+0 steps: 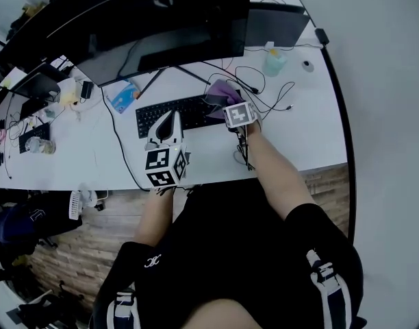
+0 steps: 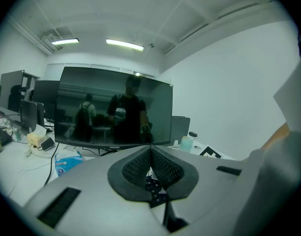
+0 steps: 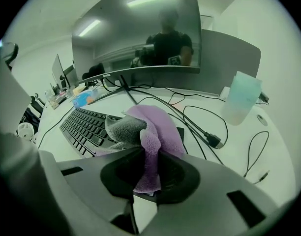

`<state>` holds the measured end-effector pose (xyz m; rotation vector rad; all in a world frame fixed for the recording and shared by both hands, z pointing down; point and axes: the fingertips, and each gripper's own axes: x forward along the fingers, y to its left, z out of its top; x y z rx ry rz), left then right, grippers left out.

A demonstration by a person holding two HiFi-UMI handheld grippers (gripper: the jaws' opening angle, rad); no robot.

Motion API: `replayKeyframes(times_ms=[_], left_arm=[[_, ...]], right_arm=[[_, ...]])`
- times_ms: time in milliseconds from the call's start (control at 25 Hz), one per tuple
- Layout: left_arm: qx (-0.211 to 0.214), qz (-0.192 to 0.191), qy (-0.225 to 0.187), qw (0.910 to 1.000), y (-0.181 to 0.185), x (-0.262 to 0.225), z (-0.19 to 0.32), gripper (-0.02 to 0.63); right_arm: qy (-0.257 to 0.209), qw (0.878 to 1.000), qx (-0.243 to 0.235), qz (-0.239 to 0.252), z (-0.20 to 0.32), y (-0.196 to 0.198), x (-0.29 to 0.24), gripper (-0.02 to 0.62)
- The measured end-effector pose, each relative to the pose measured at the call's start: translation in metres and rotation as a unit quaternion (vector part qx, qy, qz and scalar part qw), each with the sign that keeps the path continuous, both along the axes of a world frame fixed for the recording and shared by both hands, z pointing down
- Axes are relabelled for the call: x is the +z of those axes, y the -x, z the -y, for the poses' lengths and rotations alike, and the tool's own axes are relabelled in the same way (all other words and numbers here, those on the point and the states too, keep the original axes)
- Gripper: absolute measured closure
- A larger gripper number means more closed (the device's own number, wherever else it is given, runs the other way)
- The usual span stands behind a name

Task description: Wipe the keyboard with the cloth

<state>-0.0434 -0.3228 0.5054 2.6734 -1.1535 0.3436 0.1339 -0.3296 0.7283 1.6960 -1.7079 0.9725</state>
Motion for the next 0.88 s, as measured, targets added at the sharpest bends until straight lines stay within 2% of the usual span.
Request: replayKeyframes(times_ms=[40, 160, 280, 440, 680, 880], left_arm=[[-0.001, 0.0, 0.0, 1.0, -0.003, 0.001, 0.0, 0.594], [-0.005, -0.001, 0.0, 1.0, -0.007, 0.0, -0.001, 0.594], [-0.009, 0.001, 0.0, 1.0, -0.009, -0.002, 0.0, 0.594], [-0.017, 0.004, -0.004, 0.9998, -0.015, -0.005, 0.001, 0.594], [-0.025, 0.012, -0.011, 0.9995, -0.017, -0.011, -0.004, 0.594], [-0.032, 0.016, -0.015, 0.9992, -0.014, -0.016, -0.005, 0.594]], right_arm=[[-0.004, 1.0, -0.004, 0.015, 0.001, 0.001, 0.0, 0.508], [-0.006, 1.0, -0.006, -0.019, -0.001, -0.017, 0.001, 0.508], [0.002, 1.0, -0.005, -0.025, -0.009, -0.026, 0.0, 0.508], [-0.007, 1.0, -0.009, 0.017, -0.011, -0.021, -0.001, 0.508], [-0.003, 0.999, 0.011, -0.03, -0.016, -0.05, -0.001, 0.508], [-0.01, 0.999, 0.032, -0.029, -0.011, -0.064, -0.001, 0.506]])
